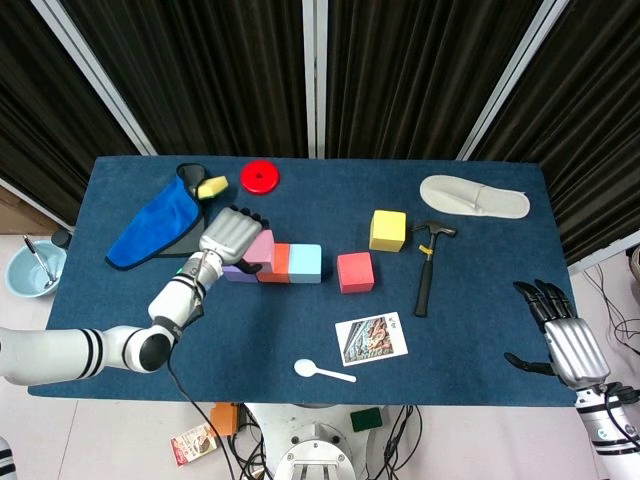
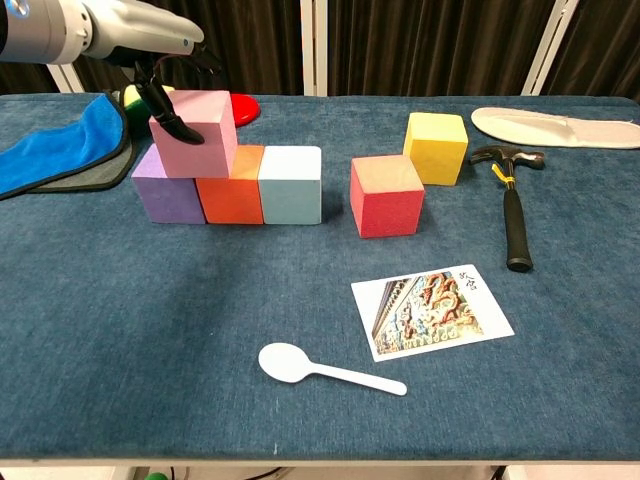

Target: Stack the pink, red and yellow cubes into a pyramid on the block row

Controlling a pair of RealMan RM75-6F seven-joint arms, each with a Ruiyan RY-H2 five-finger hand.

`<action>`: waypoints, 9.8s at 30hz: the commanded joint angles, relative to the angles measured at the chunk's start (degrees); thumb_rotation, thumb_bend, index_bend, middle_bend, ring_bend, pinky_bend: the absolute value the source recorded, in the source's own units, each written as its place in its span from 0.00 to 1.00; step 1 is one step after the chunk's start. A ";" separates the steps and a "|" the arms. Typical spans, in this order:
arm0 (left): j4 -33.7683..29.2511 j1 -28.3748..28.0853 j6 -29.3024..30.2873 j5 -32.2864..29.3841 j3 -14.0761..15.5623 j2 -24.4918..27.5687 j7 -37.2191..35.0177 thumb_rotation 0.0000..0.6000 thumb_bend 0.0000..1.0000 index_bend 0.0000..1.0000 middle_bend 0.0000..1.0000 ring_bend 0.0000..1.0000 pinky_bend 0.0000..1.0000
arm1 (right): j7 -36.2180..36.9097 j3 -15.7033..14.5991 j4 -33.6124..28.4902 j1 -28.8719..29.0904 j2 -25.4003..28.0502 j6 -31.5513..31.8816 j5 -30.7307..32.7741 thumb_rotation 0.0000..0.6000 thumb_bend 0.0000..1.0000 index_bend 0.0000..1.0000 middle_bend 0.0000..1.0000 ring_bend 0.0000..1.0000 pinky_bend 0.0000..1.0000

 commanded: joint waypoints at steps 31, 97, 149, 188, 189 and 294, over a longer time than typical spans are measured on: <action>-7.47 15.91 10.87 12.23 3.47 8.52 -11.25 0.92 0.17 0.16 0.09 0.15 0.24 | 1.62 0.38 -1.21 0.02 2.35 1.94 -1.49 1.00 0.06 0.00 0.06 0.00 0.04; -0.23 26.86 13.63 19.00 -4.33 0.87 -9.53 0.95 0.16 0.16 0.08 0.12 0.22 | -23.83 13.38 1.42 38.09 -11.19 -44.51 27.93 1.00 0.09 0.08 0.14 0.00 0.04; -0.16 35.84 19.16 34.56 -1.47 1.09 -11.40 1.00 0.16 0.16 0.07 0.11 0.21 | -39.89 14.62 -0.46 64.34 -12.79 -41.78 69.59 1.00 0.21 0.42 0.39 0.06 0.06; 2.64 39.52 17.61 39.11 -2.78 0.55 -18.14 1.00 0.16 0.16 0.07 0.11 0.21 | -55.26 13.97 7.94 80.26 -26.29 -31.87 95.48 1.00 0.21 0.42 0.35 0.06 0.06; 2.71 39.57 17.55 39.17 -2.79 0.52 -18.21 1.00 0.16 0.16 0.07 0.11 0.21 | -55.39 14.02 7.99 80.25 -26.36 -31.87 95.40 1.00 0.21 0.42 0.34 0.06 0.06; 4.12 41.22 15.81 40.68 -4.23 0.00 -20.46 1.00 0.16 0.16 0.07 0.11 0.21 | -57.42 13.28 16.36 78.18 -29.66 -36.63 93.64 1.00 0.20 0.07 0.13 0.00 0.00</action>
